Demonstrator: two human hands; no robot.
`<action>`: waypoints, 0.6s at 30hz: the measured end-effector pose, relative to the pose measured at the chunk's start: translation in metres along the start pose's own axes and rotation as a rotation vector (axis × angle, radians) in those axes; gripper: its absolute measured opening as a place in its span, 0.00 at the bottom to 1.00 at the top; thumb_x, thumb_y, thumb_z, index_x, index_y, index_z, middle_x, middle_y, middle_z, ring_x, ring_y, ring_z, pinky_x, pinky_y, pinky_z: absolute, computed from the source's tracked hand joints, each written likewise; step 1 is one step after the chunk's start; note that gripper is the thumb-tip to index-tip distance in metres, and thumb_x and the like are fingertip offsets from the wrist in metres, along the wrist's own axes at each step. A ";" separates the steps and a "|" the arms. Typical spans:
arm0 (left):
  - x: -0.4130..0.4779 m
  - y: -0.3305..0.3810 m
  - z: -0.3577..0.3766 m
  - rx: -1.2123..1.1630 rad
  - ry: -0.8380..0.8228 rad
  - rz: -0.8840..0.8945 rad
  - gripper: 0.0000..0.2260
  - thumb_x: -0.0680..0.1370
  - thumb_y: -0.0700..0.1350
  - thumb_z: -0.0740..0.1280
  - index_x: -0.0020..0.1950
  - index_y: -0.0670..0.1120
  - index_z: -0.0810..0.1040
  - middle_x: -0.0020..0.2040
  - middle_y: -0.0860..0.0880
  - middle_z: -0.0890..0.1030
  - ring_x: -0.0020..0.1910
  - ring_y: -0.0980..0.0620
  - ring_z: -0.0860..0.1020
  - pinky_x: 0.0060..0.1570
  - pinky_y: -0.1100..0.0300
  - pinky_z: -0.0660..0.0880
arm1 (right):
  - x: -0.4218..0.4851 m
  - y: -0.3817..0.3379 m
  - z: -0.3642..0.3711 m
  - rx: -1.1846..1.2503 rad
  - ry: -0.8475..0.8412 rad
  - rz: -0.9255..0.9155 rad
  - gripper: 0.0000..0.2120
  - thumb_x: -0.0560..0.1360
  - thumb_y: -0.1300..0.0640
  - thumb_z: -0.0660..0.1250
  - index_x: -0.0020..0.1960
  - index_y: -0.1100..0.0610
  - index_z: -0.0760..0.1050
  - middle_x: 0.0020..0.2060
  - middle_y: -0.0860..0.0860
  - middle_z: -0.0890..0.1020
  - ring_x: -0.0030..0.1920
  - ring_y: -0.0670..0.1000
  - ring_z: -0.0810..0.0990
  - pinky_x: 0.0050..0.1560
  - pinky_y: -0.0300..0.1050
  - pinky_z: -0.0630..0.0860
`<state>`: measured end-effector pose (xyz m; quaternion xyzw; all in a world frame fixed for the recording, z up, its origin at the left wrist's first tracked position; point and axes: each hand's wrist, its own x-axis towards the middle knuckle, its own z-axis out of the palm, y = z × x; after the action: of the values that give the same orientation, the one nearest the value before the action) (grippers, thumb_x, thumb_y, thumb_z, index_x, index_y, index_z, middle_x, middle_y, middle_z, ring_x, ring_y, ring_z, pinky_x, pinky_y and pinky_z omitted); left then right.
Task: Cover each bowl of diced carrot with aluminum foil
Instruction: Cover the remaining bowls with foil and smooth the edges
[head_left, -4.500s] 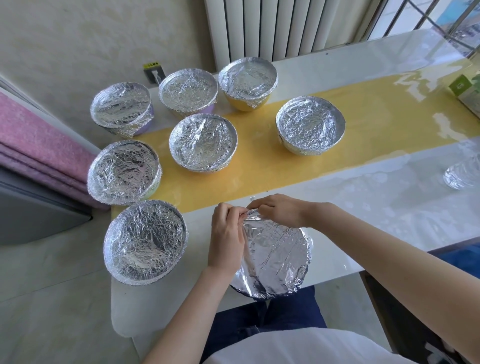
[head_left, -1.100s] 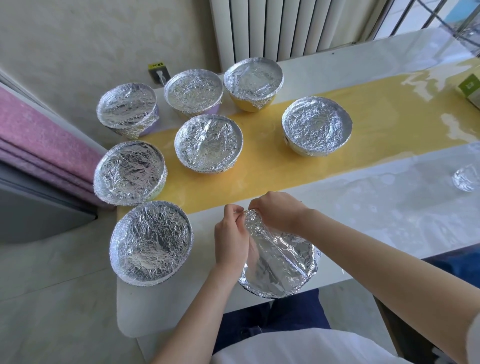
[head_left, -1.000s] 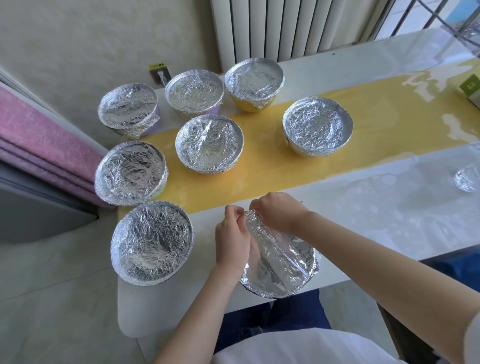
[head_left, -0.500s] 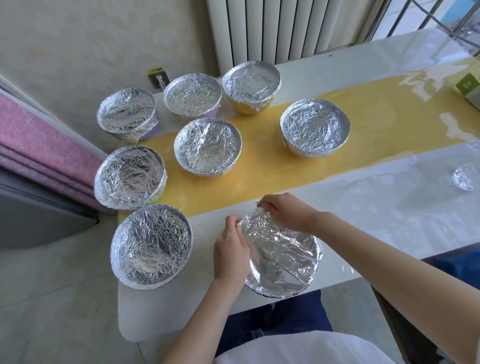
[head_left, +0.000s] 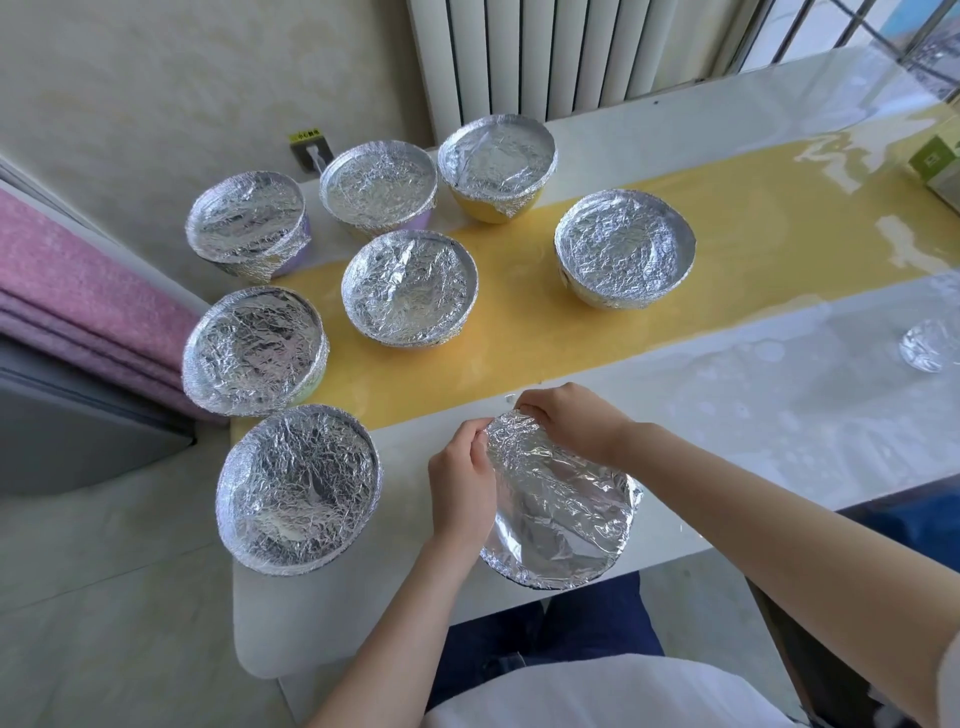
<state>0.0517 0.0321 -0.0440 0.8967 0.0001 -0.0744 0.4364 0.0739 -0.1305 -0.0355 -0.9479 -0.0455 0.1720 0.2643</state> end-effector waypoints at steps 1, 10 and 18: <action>0.000 0.000 0.000 -0.003 -0.002 -0.006 0.13 0.80 0.36 0.58 0.56 0.45 0.79 0.36 0.44 0.80 0.34 0.47 0.73 0.35 0.61 0.64 | 0.003 0.000 -0.001 -0.022 -0.039 0.006 0.11 0.80 0.62 0.55 0.54 0.61 0.76 0.43 0.58 0.81 0.42 0.59 0.77 0.42 0.48 0.68; -0.002 0.001 0.004 -0.019 0.066 0.004 0.07 0.79 0.35 0.59 0.51 0.41 0.76 0.40 0.48 0.81 0.37 0.47 0.76 0.34 0.61 0.64 | 0.010 -0.013 -0.001 -0.078 -0.070 -0.041 0.14 0.78 0.64 0.56 0.57 0.57 0.77 0.45 0.57 0.83 0.46 0.59 0.79 0.46 0.50 0.75; -0.004 -0.001 0.005 -0.041 0.066 0.022 0.07 0.79 0.35 0.60 0.50 0.42 0.76 0.38 0.52 0.78 0.35 0.51 0.74 0.35 0.61 0.68 | 0.016 -0.018 0.002 -0.152 -0.145 -0.059 0.10 0.75 0.66 0.57 0.50 0.60 0.75 0.41 0.58 0.81 0.42 0.60 0.79 0.42 0.54 0.76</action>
<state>0.0469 0.0291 -0.0473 0.8894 0.0063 -0.0402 0.4553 0.0885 -0.1115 -0.0327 -0.9484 -0.1053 0.2285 0.1928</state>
